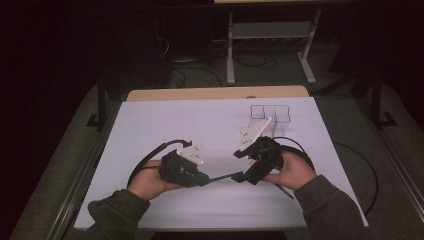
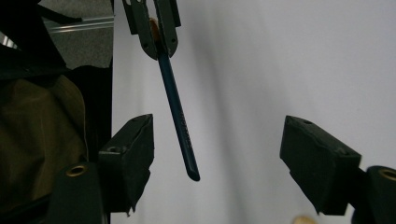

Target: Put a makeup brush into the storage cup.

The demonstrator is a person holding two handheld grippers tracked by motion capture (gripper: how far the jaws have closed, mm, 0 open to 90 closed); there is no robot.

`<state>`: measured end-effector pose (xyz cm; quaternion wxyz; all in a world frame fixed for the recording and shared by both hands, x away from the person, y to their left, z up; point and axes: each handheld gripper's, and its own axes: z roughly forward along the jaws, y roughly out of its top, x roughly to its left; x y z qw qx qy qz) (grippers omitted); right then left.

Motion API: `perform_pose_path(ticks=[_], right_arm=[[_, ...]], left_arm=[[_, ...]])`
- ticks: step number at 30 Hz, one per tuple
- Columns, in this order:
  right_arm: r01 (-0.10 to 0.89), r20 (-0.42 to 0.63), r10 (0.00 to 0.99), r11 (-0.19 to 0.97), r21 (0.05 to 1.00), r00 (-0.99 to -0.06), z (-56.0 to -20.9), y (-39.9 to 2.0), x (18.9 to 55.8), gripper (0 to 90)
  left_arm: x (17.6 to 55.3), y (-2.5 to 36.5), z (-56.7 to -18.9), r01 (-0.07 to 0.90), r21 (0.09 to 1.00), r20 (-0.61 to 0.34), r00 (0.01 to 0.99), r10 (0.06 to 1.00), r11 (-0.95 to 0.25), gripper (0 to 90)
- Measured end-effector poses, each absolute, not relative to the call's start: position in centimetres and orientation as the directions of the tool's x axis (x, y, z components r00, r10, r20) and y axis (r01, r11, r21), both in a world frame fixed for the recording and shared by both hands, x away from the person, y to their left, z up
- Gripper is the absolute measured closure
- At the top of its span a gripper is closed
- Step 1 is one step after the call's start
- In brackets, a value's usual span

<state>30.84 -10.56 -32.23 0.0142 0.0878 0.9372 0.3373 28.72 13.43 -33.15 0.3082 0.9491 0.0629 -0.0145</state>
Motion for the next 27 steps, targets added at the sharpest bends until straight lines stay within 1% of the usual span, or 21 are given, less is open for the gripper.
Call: perform_pose_path(ticks=[7, 10, 11, 12, 14, 16, 17, 18, 22, 23, 24, 25, 27], right_arm=[[0.140, 0.051, 0.139, 0.767, 0.626, -0.989, -32.5, -10.1, 30.8, 31.2], [0.140, 0.074, 0.120, 0.780, 0.610, -0.990, -32.8, -9.9, 30.8, 35.9], [0.140, 0.074, 0.120, 0.780, 0.610, -0.990, -32.8, -9.9, 30.8, 35.9], [0.139, 0.083, 0.112, 0.782, 0.607, -0.990, -32.8, -9.8, 30.7, 39.3], [0.128, 0.079, 0.101, 0.783, 0.608, -0.992, -32.9, -9.8, 30.8, 40.9], [0.124, 0.091, 0.087, 0.784, 0.608, -0.992, -32.9, -9.8, 30.8, 46.1], [0.124, 0.091, 0.087, 0.784, 0.608, -0.992, -32.9, -9.8, 30.8, 46.1], [0.116, 0.098, 0.071, 0.787, 0.606, -0.993, -33.0, -9.7, 30.8, 50.4], [0.100, 0.133, 0.025, 0.794, 0.600, -0.991, -32.9, -9.5, 30.4, 59.0], [0.100, 0.133, 0.025, 0.794, 0.600, -0.991, -32.9, -9.5, 30.4, 59.0], [0.083, 0.131, 0.006, 0.800, 0.594, -0.991, -32.9, -9.3, 30.1, 62.4], [0.083, 0.131, 0.006, 0.800, 0.594, -0.991, -32.9, -9.3, 30.1, 62.4], [0.070, 0.132, -0.009, 0.811, 0.581, -0.991, -33.0, -9.1, 30.0, 66.9]], left_arm=[[28.8, 13.2, -33.2, 0.121, 0.576, -0.062, 0.993, 0.105, -0.808, 83.5], [28.8, 13.0, -33.2, 0.115, 0.568, -0.061, 0.993, 0.097, -0.815, 83.5], [28.9, 12.9, -33.2, 0.112, 0.567, -0.060, 0.994, 0.095, -0.816, 83.5], [28.9, 12.8, -33.2, 0.107, 0.566, -0.059, 0.994, 0.090, -0.818, 83.5], [28.9, 12.7, -33.2, 0.109, 0.570, -0.061, 0.994, 0.090, -0.815, 83.6], [28.8, 12.5, -33.2, 0.107, 0.570, -0.065, 0.994, 0.085, -0.815, 83.6], [28.8, 12.5, -33.2, 0.107, 0.570, -0.065, 0.994, 0.085, -0.815, 83.5], [28.7, 12.2, -33.1, 0.101, 0.575, -0.077, 0.995, 0.070, -0.812, 83.5], [28.5, 11.7, -33.0, 0.087, 0.577, -0.083, 0.995, 0.048, -0.812, 83.6], [28.5, 11.7, -33.0, 0.087, 0.577, -0.083, 0.995, 0.048, -0.812, 83.5], [28.4, 11.4, -33.0, 0.079, 0.576, -0.085, 0.996, 0.036, -0.814, 83.6], [28.4, 11.4, -33.0, 0.079, 0.576, -0.085, 0.996, 0.036, -0.814, 83.6], [28.3, 11.2, -33.0, 0.069, 0.574, -0.083, 0.996, 0.026, -0.816, 83.6]])
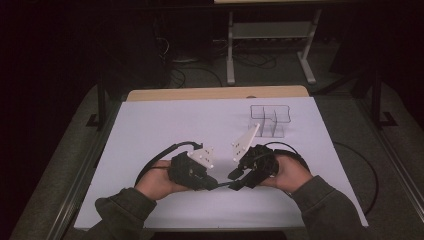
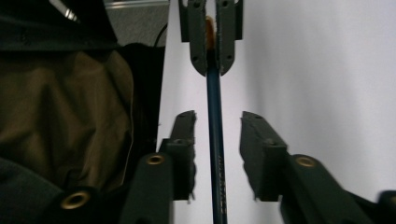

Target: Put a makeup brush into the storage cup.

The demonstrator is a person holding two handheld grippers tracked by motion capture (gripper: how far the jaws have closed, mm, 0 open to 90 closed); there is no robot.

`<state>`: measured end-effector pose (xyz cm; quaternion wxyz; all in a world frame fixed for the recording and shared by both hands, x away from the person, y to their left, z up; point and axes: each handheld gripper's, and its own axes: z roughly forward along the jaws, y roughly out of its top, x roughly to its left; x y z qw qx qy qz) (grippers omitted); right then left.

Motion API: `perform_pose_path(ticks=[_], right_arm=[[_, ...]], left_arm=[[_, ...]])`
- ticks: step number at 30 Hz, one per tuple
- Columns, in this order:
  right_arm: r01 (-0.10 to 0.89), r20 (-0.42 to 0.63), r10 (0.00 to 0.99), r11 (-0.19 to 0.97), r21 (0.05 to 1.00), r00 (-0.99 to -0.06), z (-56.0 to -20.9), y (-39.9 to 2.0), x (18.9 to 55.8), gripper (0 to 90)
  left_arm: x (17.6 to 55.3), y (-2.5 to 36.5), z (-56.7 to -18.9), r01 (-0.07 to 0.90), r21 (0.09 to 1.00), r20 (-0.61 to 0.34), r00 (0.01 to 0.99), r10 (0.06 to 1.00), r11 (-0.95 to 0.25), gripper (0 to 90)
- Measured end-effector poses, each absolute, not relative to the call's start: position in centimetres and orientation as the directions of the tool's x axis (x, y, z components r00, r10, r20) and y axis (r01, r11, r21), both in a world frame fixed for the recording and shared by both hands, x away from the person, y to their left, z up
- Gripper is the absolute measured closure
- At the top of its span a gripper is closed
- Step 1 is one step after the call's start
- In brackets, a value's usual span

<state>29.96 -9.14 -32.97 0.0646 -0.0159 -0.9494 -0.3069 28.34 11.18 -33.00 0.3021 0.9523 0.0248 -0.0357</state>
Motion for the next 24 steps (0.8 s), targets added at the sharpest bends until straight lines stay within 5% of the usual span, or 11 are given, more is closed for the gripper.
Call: perform_pose_path(ticks=[7, 18, 20, 24], right_arm=[[0.047, 0.152, -0.049, 0.821, 0.569, -0.987, -33.3, -8.8, 29.6, 80.4], [0.060, 0.164, -0.043, 0.817, 0.574, -0.985, -34.1, -9.1, 29.6, 83.6], [0.065, 0.163, -0.035, 0.820, 0.568, -0.986, -34.5, -9.2, 29.5, 83.6], [0.083, 0.153, -0.011, 0.797, 0.598, -0.988, -35.3, -10.0, 29.4, 83.7]], left_arm=[[28.1, 10.6, -32.9, 0.046, 0.579, -0.086, 0.996, -0.005, -0.814, 83.6], [28.0, 10.7, -33.2, 0.053, 0.582, -0.089, 0.996, 0.001, -0.812, 82.1], [28.1, 11.0, -33.4, 0.065, 0.593, -0.104, 0.995, 0.004, -0.803, 69.9], [28.1, 11.6, -33.6, 0.075, 0.588, -0.101, 0.995, 0.019, -0.805, 65.1]])
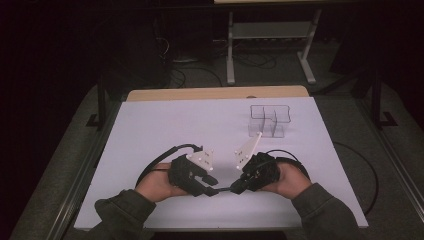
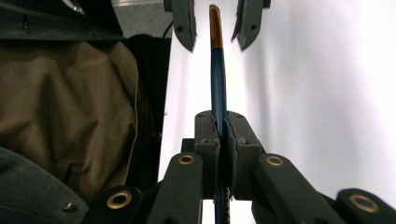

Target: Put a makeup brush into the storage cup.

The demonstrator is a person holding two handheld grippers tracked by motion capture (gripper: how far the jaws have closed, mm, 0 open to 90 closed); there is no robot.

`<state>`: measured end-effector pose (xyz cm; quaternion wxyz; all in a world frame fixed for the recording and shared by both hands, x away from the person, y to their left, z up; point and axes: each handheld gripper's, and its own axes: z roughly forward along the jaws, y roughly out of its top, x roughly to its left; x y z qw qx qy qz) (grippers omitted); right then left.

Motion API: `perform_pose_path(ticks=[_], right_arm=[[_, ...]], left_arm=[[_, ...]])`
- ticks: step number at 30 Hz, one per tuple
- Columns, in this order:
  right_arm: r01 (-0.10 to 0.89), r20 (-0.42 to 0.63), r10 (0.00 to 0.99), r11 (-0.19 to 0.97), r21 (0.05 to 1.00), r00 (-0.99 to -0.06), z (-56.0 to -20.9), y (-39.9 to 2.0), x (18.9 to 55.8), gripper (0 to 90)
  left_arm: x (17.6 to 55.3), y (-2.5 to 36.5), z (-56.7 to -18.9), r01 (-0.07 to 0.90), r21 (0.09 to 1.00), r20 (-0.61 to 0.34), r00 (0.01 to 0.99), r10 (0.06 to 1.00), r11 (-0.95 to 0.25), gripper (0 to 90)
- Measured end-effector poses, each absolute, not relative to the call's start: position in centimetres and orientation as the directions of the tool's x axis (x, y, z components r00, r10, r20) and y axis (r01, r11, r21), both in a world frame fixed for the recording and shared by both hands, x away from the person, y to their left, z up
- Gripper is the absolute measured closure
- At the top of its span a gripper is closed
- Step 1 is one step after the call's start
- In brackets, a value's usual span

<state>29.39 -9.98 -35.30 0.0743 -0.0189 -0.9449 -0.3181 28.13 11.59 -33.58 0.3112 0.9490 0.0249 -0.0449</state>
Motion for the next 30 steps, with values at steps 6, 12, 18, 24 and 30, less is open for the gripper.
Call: perform_pose_path(ticks=[6, 12, 18, 24, 30], right_arm=[[0.114, 0.151, 0.019, 0.753, 0.648, -0.988, -35.8, -11.1, 29.3, 83.6], [0.124, 0.144, 0.036, 0.731, 0.671, -0.989, -35.8, -11.7, 29.3, 83.7], [0.120, 0.138, 0.033, 0.708, 0.695, -0.990, -35.6, -11.9, 29.4, 83.7], [0.111, 0.133, 0.025, 0.713, 0.693, -0.991, -35.7, -11.9, 29.3, 83.6], [0.093, 0.129, 0.004, 0.720, 0.688, -0.992, -35.7, -11.7, 29.2, 83.5]], left_arm=[[28.1, 12.6, -33.8, 0.094, 0.594, -0.097, 0.994, 0.045, -0.799, 66.1], [28.3, 12.6, -34.2, 0.106, 0.581, -0.096, 0.993, 0.062, -0.807, 69.2], [28.6, 12.2, -34.3, 0.105, 0.572, -0.096, 0.994, 0.060, -0.814, 76.8], [28.6, 12.3, -34.1, 0.098, 0.577, -0.101, 0.994, 0.048, -0.811, 81.6], [28.4, 12.2, -34.0, 0.064, 0.560, -0.088, 0.996, 0.018, -0.826, 83.6]])
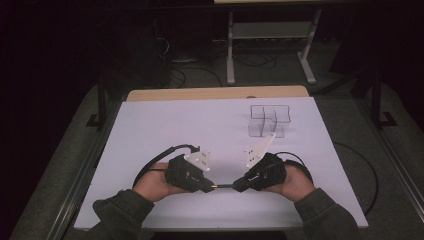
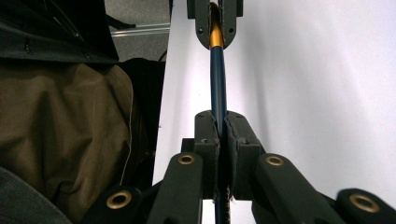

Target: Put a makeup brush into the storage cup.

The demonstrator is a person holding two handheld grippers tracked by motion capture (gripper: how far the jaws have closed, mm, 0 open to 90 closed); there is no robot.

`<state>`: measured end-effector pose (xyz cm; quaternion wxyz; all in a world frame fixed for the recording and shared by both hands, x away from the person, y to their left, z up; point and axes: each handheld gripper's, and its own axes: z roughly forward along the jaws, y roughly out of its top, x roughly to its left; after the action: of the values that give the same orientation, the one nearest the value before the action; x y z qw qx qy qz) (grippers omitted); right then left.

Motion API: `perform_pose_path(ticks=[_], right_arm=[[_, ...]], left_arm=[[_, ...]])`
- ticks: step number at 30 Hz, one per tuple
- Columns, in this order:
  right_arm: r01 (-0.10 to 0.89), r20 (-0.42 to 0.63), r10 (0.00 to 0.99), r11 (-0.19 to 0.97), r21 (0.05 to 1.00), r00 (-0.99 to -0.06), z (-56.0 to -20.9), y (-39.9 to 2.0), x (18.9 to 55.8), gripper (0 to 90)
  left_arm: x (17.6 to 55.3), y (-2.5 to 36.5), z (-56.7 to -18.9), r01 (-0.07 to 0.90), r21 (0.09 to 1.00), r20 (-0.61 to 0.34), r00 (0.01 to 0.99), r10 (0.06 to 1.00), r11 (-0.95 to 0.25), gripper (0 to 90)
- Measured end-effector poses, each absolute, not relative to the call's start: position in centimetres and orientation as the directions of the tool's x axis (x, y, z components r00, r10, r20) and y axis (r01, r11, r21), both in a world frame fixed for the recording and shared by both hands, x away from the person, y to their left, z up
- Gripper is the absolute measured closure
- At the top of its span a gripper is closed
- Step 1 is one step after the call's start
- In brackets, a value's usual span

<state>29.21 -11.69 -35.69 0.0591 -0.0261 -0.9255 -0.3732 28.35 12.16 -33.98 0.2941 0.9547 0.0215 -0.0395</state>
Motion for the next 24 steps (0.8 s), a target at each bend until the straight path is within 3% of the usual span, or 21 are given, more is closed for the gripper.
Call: perform_pose_path(ticks=[17, 24], right_arm=[[0.071, 0.116, -0.002, 0.784, 0.617, -0.993, -36.1, -9.8, 29.2, 70.9], [0.059, 0.113, -0.011, 0.797, 0.601, -0.994, -36.3, -8.8, 29.1, 73.8]], left_arm=[[28.0, 11.5, -34.2, 0.038, 0.513, -0.076, 0.997, -0.001, -0.857, 84.2], [27.9, 11.2, -34.3, 0.028, 0.491, -0.061, 0.998, -0.002, -0.871, 84.2]])
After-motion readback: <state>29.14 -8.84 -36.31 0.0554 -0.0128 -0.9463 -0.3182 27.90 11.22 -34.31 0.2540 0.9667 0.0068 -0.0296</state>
